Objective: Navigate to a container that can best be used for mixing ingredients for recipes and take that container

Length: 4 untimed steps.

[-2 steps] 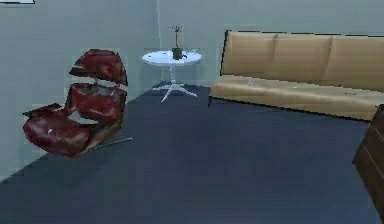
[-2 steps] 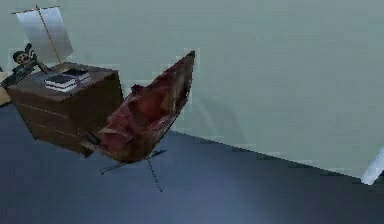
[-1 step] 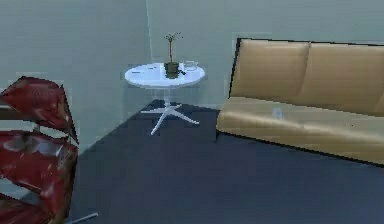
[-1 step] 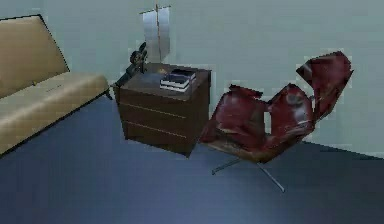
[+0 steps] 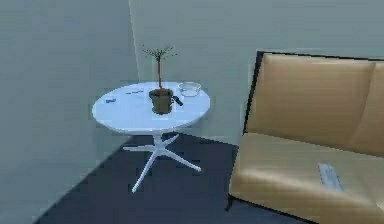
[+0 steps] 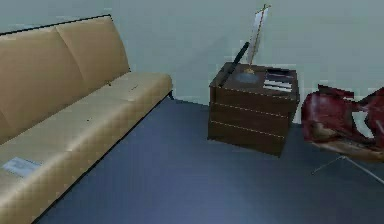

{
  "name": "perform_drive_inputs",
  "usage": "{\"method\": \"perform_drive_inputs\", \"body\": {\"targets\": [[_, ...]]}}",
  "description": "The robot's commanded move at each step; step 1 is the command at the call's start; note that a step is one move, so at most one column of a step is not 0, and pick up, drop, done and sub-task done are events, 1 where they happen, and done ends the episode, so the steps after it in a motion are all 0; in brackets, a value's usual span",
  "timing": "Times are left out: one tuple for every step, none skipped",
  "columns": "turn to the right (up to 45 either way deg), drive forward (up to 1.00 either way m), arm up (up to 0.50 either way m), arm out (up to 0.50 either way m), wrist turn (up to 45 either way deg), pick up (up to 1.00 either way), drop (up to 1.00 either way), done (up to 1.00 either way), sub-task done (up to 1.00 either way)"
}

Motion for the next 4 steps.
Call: {"method": "perform_drive_inputs", "body": {"targets": [[0.0, 0.55, 0.00, 0.00, 0.0, 0.00, 0.00, 0.00, 0.00], [-45.0, 0.00, 0.00, 0.00, 0.0, 0.00, 0.00, 0.00, 0.00], [-42.0, 0.00, 0.00, 0.00, 0.0, 0.00, 0.00, 0.00, 0.00], [45.0, 0.00, 0.00, 0.00, 0.0, 0.00, 0.00, 0.00, 0.00]]}}
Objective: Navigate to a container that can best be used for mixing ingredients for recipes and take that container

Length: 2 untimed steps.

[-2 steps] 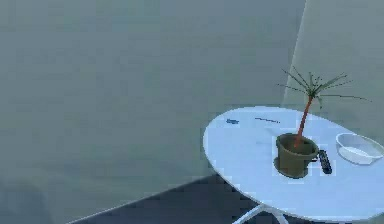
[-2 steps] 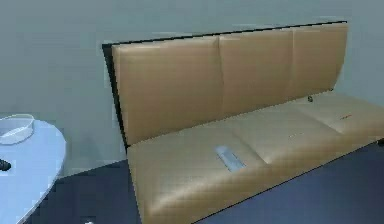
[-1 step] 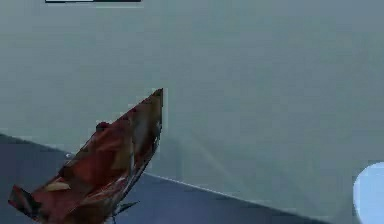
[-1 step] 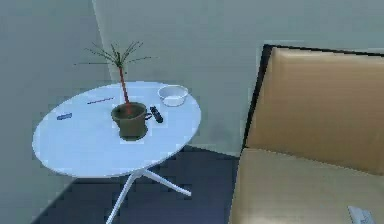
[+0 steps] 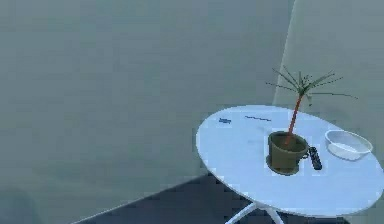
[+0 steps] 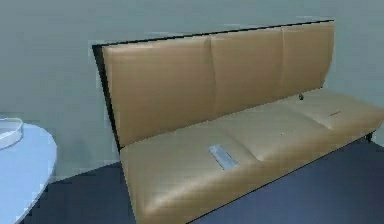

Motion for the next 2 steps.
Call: {"method": "perform_drive_inputs", "body": {"targets": [[30.0, 0.00, 0.00, 0.00, 0.0, 0.00, 0.00, 0.00, 0.00], [0.0, 0.50, 0.00, 0.00, 0.0, 0.00, 0.00, 0.00, 0.00]]}}
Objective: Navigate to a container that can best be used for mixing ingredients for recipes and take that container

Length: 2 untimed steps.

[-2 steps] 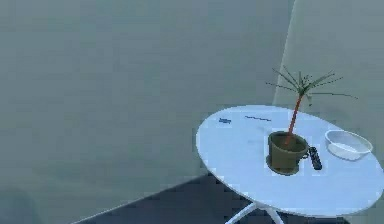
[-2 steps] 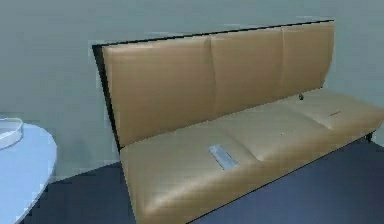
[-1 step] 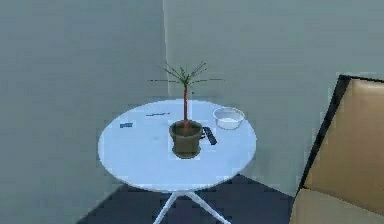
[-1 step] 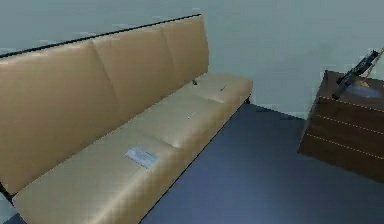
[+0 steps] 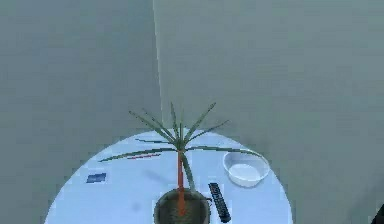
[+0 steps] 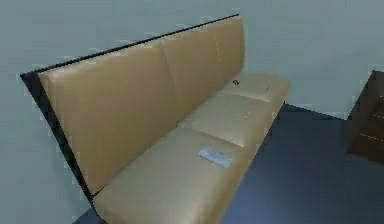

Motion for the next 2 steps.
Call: {"method": "perform_drive_inputs", "body": {"targets": [[-45.0, 0.00, 0.00, 0.00, 0.0, 0.00, 0.00, 0.00, 0.00], [-24.0, 0.00, 0.00, 0.00, 0.0, 0.00, 0.00, 0.00, 0.00]]}}
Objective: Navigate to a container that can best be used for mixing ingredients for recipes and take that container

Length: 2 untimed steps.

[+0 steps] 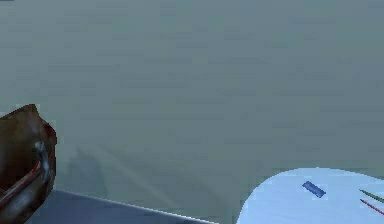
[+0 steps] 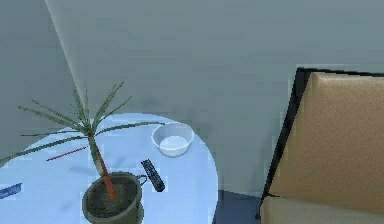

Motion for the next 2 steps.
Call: {"method": "perform_drive_inputs", "body": {"targets": [[0.0, 0.00, 0.50, 0.00, 0.0, 0.00, 0.00, 0.00, 0.00], [0.0, 0.00, 0.36, 0.00, 0.0, 0.00, 0.00, 0.00, 0.00]]}}
